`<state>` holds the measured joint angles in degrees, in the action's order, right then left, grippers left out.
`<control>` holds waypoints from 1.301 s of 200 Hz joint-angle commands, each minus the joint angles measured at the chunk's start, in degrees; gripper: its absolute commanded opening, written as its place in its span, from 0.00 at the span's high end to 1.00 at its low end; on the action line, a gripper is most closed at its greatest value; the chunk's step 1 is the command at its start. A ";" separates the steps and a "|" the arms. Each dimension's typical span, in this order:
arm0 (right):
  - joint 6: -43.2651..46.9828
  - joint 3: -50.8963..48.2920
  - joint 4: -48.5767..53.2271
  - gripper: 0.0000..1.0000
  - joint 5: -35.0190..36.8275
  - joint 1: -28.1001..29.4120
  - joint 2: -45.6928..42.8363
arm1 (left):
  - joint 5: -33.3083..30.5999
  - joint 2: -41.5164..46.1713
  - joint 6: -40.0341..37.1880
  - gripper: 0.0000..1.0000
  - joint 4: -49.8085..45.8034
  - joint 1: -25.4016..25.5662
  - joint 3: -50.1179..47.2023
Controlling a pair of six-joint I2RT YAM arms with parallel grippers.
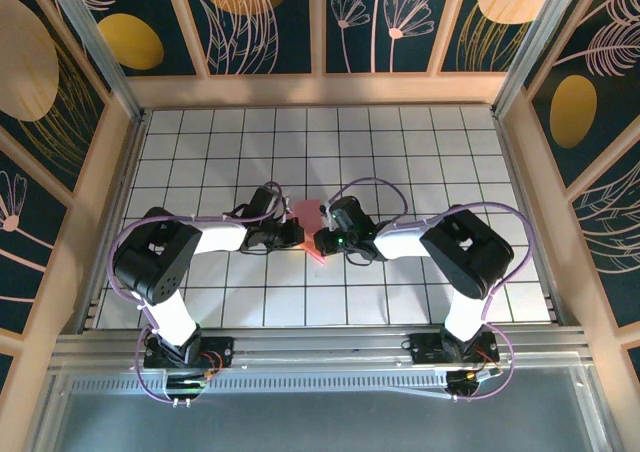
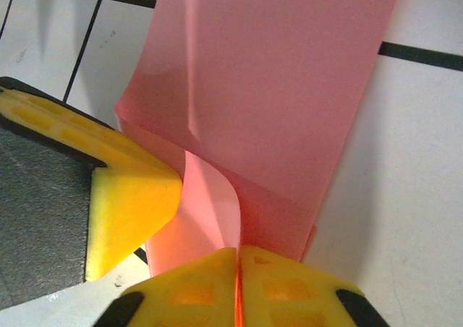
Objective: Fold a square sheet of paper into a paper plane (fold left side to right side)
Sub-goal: Third fold the triangle at the center of the table.
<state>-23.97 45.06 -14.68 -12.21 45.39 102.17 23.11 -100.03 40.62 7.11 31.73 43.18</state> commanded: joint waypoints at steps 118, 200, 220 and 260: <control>-6.30 -0.55 9.72 0.85 -18.78 -2.75 -9.84 | -2.56 -1.34 0.61 0.98 -1.32 0.18 -1.78; -8.38 -0.04 8.50 0.96 -19.09 -1.88 -3.12 | -2.55 -1.16 0.70 0.98 -1.40 0.18 -1.68; -8.55 -0.59 8.12 0.96 -18.91 -1.88 -2.70 | -2.55 -1.27 0.70 0.98 -1.40 0.17 -1.59; -8.55 -1.11 8.29 0.97 -18.32 -1.92 -1.35 | -2.46 -1.41 0.64 0.98 -1.49 0.18 -1.50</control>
<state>-31.94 45.06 -6.17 -30.11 43.29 99.24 23.33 -100.01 40.82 8.10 31.73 42.74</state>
